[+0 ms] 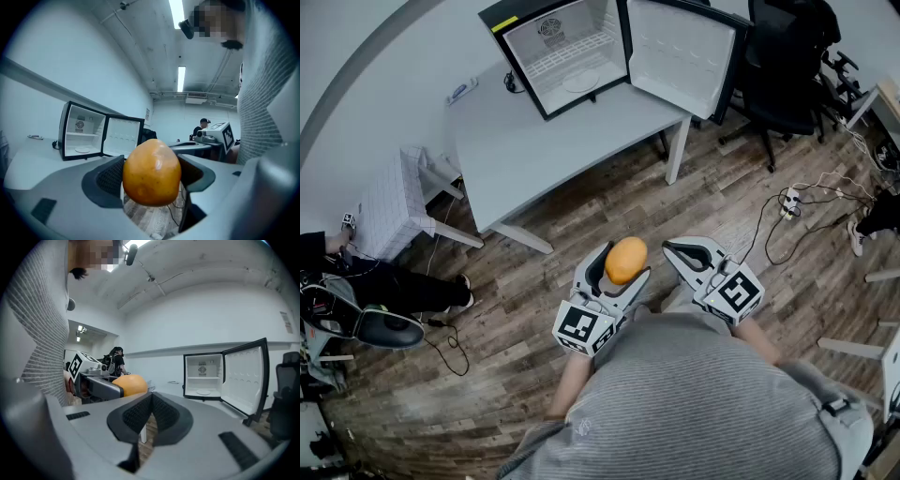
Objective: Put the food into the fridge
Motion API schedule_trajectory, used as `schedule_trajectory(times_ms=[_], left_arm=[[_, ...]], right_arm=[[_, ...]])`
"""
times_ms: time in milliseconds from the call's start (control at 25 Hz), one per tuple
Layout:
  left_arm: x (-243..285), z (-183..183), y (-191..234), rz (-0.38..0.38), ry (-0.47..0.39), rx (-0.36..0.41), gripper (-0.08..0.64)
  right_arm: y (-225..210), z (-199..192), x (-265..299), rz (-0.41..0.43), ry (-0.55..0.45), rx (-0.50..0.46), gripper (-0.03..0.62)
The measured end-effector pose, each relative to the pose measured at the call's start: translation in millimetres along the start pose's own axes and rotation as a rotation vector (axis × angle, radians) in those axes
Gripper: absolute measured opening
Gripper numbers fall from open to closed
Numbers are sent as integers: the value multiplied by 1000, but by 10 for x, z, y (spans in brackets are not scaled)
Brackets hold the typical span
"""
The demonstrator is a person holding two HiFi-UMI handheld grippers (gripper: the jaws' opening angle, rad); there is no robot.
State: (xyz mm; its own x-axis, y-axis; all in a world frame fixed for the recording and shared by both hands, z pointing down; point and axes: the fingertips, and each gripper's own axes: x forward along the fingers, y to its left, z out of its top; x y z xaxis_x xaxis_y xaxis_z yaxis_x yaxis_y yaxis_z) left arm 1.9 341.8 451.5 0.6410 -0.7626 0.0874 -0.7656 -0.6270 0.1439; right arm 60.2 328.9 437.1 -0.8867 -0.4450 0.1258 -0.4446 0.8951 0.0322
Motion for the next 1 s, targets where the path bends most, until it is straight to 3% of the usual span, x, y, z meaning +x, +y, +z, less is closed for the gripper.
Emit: schedule_trajectory(times_ms=[480, 760, 1000], left_arm=[[8, 17, 26, -4, 4, -1, 354], [-3, -8, 86, -4, 8, -11, 354], [-15, -28, 152, -4, 14, -11, 354]], right_arm=[[-21, 6, 24, -5, 0, 9, 12], [-113, 0, 78, -44, -70, 139, 12], [-10, -85, 177, -37, -46, 140, 12]])
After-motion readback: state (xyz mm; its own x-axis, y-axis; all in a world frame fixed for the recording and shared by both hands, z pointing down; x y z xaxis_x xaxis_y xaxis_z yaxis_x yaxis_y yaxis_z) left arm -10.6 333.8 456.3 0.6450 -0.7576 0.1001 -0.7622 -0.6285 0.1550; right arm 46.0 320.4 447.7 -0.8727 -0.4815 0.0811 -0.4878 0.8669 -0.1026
